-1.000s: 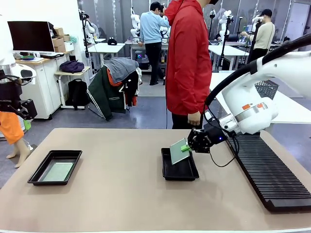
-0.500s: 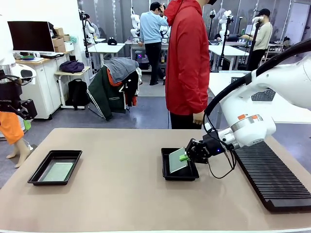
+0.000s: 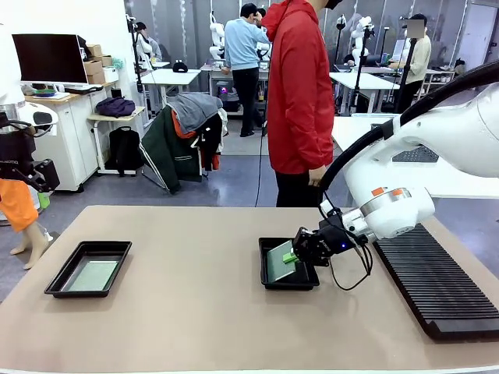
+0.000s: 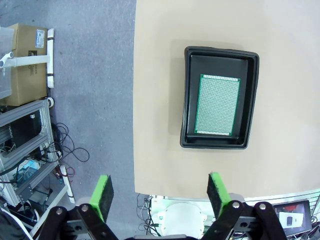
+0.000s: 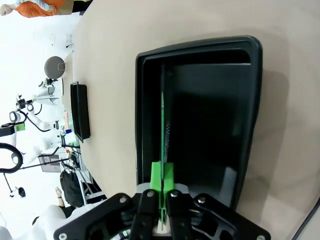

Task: Inspect and transfer BCBs to ESD trays.
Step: Pick up the Blank PCB from the PCB Rack and place it in the right ESD tray.

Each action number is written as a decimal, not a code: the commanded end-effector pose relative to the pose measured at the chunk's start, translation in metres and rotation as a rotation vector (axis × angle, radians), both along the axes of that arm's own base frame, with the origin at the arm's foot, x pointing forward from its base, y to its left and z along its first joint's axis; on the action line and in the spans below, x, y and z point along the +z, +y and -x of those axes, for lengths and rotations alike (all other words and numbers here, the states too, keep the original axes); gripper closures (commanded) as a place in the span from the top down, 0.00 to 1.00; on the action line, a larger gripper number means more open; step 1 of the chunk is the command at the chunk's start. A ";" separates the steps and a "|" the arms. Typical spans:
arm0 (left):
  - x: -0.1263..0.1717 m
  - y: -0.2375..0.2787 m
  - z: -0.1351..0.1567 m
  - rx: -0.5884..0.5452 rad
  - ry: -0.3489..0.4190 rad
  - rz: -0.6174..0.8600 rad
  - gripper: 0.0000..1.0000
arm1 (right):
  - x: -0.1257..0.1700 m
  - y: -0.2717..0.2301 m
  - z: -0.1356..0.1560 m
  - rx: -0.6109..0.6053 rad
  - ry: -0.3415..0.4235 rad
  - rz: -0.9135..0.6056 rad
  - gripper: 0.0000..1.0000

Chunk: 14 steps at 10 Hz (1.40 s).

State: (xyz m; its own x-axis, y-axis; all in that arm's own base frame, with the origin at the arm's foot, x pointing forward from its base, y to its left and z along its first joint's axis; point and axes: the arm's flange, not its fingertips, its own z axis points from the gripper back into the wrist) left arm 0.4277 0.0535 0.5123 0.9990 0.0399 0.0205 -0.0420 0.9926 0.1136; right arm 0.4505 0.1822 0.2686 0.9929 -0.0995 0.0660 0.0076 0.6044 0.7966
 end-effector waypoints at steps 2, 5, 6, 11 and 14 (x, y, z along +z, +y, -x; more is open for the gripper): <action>-0.001 0.001 0.001 0.001 0.002 -0.005 1.00 | 0.000 0.000 0.000 0.000 0.000 0.000 0.02; -0.001 0.001 0.001 0.001 0.002 -0.005 1.00 | 0.000 0.000 0.000 0.000 0.000 0.000 0.02; -0.001 0.001 0.001 0.001 0.002 -0.005 1.00 | 0.000 0.000 -0.001 0.001 0.000 0.000 0.02; -0.001 0.001 0.001 0.001 0.002 -0.005 1.00 | 0.021 0.014 -0.007 -0.005 0.031 0.091 0.43; -0.001 0.001 0.001 0.001 0.002 -0.005 1.00 | 0.048 0.027 -0.010 -0.007 0.035 0.234 0.77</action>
State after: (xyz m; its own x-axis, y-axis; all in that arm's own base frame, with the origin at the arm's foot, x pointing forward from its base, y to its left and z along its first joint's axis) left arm 0.4277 0.0535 0.5123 0.9990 0.0399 0.0204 -0.0420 0.9926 0.1136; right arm 0.4607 0.1997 0.2999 0.9944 -0.0863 0.0606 0.0203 0.7206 0.6930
